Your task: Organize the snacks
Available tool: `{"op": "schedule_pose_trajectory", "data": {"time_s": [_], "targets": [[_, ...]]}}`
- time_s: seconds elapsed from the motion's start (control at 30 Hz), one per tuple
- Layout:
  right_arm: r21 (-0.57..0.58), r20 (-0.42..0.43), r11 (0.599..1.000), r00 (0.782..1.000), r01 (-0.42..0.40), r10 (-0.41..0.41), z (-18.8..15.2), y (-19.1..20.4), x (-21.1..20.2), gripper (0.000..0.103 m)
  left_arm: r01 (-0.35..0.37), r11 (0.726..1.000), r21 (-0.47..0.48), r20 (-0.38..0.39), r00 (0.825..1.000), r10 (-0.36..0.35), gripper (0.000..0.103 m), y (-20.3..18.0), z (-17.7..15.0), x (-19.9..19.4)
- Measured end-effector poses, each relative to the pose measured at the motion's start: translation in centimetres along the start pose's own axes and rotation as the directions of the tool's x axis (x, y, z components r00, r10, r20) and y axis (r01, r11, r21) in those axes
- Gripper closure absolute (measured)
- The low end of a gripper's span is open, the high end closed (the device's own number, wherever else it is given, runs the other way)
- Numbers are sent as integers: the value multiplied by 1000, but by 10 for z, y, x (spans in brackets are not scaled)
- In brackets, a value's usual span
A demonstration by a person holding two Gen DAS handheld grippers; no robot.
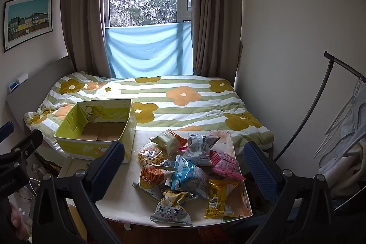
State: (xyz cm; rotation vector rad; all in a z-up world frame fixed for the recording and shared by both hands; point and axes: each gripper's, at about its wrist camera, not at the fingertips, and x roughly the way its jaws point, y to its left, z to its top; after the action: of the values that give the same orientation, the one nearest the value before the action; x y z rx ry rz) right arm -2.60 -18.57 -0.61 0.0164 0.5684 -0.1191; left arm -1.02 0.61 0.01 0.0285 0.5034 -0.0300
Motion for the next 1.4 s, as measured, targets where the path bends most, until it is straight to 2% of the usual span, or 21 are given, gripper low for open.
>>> {"op": "schedule_pose_trajectory", "data": {"time_s": [1.4], "targets": [[9, -5, 1000, 1000, -3, 3, -4, 4, 1, 0, 0, 1000, 2, -13, 1000, 0, 0, 3, 0, 1]]}}
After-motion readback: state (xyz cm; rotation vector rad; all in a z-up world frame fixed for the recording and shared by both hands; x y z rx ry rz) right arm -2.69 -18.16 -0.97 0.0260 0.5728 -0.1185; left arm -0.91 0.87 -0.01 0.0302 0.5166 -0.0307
